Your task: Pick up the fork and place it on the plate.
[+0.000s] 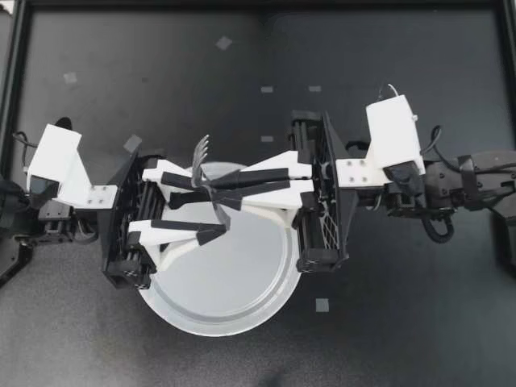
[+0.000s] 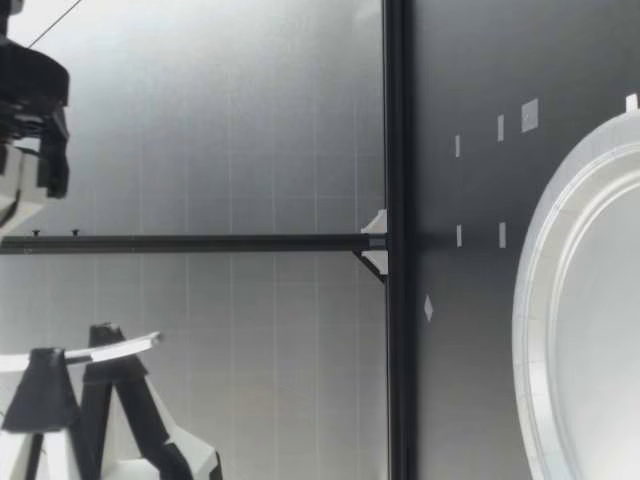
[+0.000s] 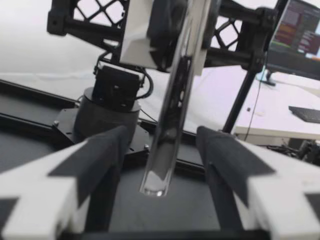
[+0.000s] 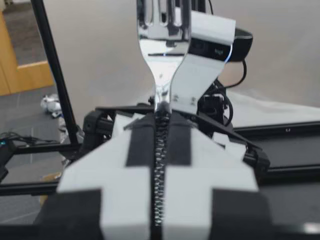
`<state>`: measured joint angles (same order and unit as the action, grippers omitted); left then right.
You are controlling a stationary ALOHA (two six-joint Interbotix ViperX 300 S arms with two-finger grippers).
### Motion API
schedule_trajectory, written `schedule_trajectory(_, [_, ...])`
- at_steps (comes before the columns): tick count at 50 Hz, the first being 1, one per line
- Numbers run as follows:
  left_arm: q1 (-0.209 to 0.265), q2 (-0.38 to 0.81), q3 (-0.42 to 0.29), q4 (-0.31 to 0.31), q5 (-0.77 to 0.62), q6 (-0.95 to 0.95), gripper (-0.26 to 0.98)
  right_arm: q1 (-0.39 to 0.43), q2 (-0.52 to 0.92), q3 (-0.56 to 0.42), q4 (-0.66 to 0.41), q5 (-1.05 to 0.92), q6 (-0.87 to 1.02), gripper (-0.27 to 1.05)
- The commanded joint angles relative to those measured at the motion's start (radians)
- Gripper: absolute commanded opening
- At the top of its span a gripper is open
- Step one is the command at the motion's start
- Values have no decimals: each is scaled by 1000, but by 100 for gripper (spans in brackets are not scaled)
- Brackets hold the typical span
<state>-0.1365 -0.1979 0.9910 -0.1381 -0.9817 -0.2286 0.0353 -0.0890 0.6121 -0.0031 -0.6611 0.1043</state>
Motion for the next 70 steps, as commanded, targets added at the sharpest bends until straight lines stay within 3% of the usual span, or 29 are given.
schedule_trajectory(1, [-5, -8, -20, 5, -6, -3, 51, -5, -9, -23, 0, -11, -2, -6])
schedule_trajectory(9, [-6, -8, -20, 9, -3, -2, 42, -3, -12, -23, 0, -11, -3, -6])
schedule_trajectory(20, [-8, -8, -18, 11, -8, 11, 6, -3, -11, -23, 2, -14, -2, -6])
schedule_trajectory(25, [-8, -8, -20, 11, -9, 14, -4, -3, -14, -21, 2, -14, 0, -6])
schedule_trajectory(33, [-15, -12, -17, 12, -5, 35, -5, -3, -3, -20, 6, -5, 6, -4])
schedule_trajectory(38, [-20, -20, -14, 12, -2, 37, -5, -3, 0, -20, 5, 8, 14, 8])
schedule_trajectory(42, [-18, -29, -9, 12, 6, 34, -5, -3, -6, -17, 5, 12, 20, 26])
schedule_trajectory(51, [-21, -41, 2, 12, 37, 31, -5, -3, -12, -12, 6, 8, 23, 83])
schedule_trajectory(62, [-44, -84, 32, 11, 141, 12, -5, -11, -91, 52, 14, 6, 25, 78])
schedule_trajectory(70, [-97, -170, 60, -11, 492, -72, -5, -11, -215, 158, 57, 15, 28, 78])
